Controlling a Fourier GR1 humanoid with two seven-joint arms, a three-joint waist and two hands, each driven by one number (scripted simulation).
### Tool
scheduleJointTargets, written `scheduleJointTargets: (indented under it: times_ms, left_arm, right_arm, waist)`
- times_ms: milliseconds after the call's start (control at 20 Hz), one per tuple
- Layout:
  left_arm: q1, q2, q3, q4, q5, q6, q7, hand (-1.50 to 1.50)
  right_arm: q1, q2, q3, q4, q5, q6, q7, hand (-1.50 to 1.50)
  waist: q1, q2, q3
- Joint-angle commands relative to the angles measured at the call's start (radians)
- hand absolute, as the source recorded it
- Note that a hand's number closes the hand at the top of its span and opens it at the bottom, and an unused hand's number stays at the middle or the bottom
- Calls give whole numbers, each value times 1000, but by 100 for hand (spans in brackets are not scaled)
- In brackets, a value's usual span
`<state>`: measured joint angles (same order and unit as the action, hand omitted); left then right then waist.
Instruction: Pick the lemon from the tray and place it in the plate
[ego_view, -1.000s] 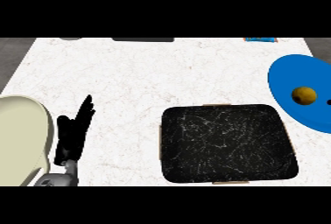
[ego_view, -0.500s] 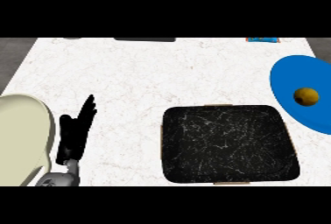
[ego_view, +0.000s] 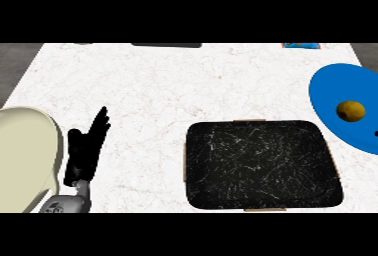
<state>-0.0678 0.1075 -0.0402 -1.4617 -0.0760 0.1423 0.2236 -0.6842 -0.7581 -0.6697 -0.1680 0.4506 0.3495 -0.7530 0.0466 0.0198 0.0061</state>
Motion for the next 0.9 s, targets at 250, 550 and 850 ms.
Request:
scheduleJointTargets:
  times_ms: [250,550,850]
  left_arm:
    - [-58,28,44,30,16,-16,17,0]
    - [3,8,-5,-42,5,-23,39,0]
    - [-21,-12,-1,-11,-19,15,22,0]
  right_arm:
    - [51,0,9,8,8,-49,-50,-150]
    - [40,-34,-2,18,1,-86,-6,-150]
    - [106,-34,13,23,18,-91,-67,-150]
  waist:
    - [-3,4,1]
    - [10,2,2]
    - [4,5,3]
